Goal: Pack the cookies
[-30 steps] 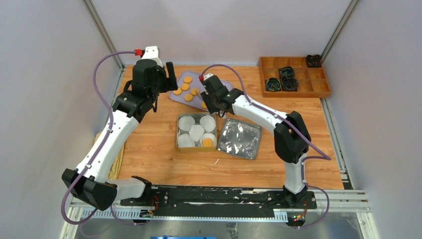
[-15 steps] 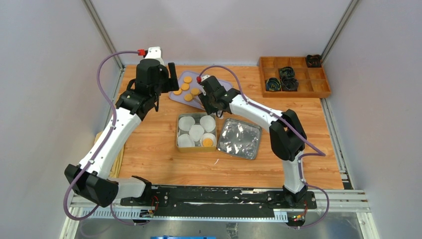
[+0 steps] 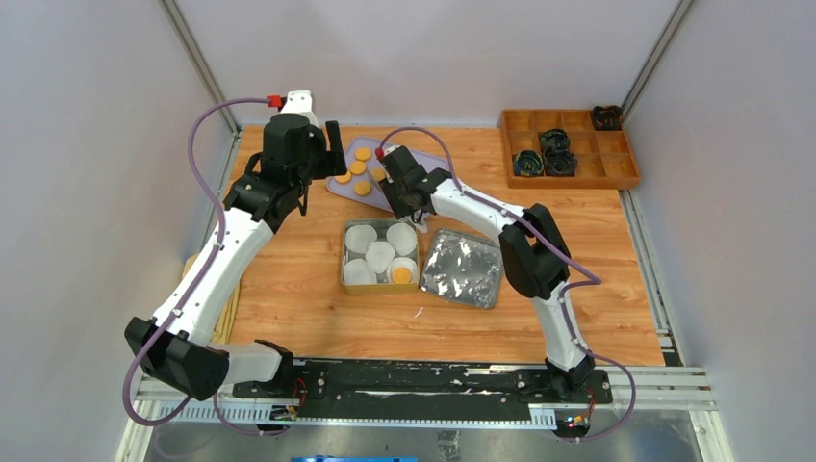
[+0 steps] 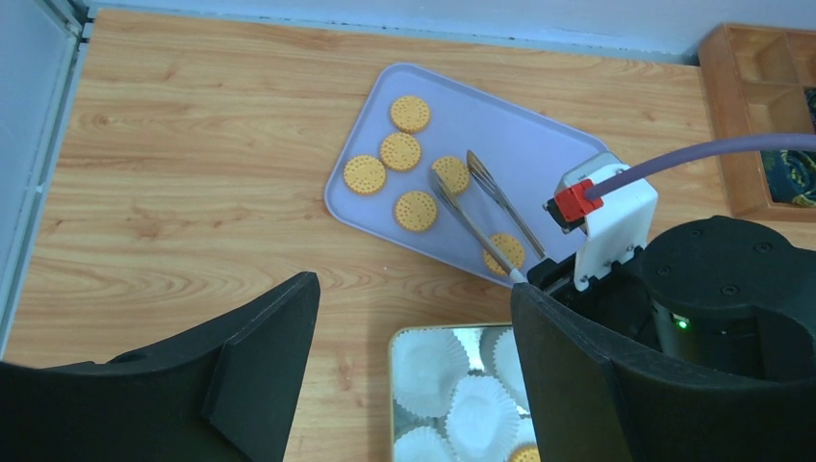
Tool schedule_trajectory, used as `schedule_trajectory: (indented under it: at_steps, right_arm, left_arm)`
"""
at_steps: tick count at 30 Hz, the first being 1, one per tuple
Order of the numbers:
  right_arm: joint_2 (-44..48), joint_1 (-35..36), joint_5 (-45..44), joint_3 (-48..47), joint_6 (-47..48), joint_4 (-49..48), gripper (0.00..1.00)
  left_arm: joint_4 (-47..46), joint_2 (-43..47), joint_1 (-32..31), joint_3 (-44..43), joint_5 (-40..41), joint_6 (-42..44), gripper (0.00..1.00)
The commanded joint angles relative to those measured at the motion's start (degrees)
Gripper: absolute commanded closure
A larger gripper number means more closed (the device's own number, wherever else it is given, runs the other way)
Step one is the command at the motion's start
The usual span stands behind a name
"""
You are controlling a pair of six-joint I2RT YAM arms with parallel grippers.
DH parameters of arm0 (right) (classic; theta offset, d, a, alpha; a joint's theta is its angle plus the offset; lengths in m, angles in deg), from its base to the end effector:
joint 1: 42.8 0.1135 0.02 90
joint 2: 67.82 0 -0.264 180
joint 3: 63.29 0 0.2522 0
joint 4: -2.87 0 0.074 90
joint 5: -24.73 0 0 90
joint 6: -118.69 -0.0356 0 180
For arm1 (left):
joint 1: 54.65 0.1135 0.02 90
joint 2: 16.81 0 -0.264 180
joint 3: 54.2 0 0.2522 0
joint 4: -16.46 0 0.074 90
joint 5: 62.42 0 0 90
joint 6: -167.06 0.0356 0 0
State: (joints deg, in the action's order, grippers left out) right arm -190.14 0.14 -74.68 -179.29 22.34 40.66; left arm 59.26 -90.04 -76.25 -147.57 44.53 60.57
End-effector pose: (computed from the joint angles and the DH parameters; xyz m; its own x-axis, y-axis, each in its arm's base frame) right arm 0.3628 0.3297 0.2329 -0.5712 -0.3825 -0.7262 -0.5262 0.8497 -0.0337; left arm 0.2645 -0.0935 0.4115 -0.3724 -0.1446 -0.9167 -0.0039 0.9880 -0.1542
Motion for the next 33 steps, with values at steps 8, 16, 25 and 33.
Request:
schedule_trajectory:
  at_steps: [8,16,25,33]
  right_arm:
    - [-2.0,-1.3,2.4,-4.4,-0.6,1.7,1.0]
    - [4.4,-1.3,2.4,-1.5,-0.4,1.6,1.0]
    - [9.4,-1.3,2.1,-0.1,0.4,2.5,1.0]
    - [18.7,-0.6,5.7,5.6,-0.6,4.3,1.0]
  left_arm:
    - [-0.5,0.2,-0.1,0.0,0.7,0.7,0.21]
    - [-0.5,0.8,-0.1,-0.4,0.2,0.2,0.21]
    - [-0.3,1.1,-0.1,-0.6,-0.8,-0.5,0.22]
    - [-0.1,1.3,-0.1,-1.6,-0.6,-0.6,0.22]
